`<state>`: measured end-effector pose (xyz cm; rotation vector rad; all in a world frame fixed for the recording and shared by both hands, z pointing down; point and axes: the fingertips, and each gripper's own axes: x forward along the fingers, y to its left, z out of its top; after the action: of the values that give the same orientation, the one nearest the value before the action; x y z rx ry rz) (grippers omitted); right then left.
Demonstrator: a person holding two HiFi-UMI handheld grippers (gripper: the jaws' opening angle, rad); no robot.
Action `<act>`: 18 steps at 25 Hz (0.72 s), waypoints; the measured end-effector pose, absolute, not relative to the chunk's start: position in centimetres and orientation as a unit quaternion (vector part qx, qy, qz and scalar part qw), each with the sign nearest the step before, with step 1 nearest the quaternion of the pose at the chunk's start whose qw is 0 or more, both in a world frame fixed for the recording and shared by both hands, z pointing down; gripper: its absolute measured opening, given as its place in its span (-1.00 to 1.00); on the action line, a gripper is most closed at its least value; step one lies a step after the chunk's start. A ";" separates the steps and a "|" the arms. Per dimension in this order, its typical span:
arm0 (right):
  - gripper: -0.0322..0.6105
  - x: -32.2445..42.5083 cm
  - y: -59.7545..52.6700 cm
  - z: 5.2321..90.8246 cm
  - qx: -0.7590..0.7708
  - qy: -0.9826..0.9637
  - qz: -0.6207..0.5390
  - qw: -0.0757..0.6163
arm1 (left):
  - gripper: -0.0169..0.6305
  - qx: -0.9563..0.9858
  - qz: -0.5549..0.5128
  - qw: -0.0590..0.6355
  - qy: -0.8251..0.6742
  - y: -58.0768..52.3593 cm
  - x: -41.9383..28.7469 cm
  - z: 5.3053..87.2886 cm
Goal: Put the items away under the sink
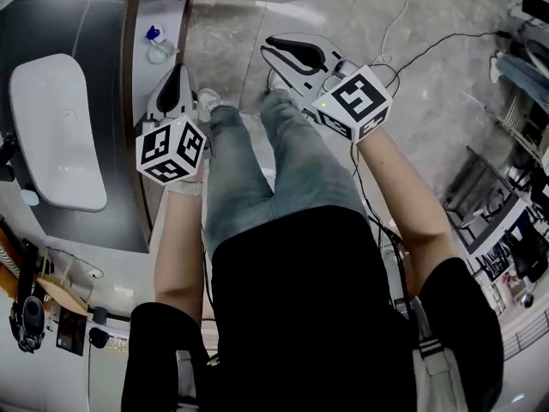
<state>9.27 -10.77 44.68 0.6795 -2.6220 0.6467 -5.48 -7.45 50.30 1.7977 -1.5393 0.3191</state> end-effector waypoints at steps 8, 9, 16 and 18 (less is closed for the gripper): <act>-0.69 9.8 -10.7 34.2 0.252 -0.935 0.214 0.132 | -0.86 0.749 0.086 0.327 -0.570 -8.4 -3.1 37.4; -0.69 9.7 -10.7 32.9 0.253 -0.937 0.207 0.125 | -0.86 0.755 0.082 0.317 -0.568 -8.5 -3.0 35.8; -0.69 9.2 -8.7 25.2 0.256 -0.946 0.175 0.090 | -0.86 0.791 0.068 0.259 -0.550 -8.1 -2.5 26.7; -0.69 8.7 -8.4 23.2 0.257 -0.948 0.169 0.079 | -0.86 0.798 0.068 0.244 -0.547 -8.0 -2.3 24.5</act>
<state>8.73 -8.41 23.19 0.7680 -2.8376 0.5043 -2.28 -7.96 24.53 2.1791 -1.4935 0.1844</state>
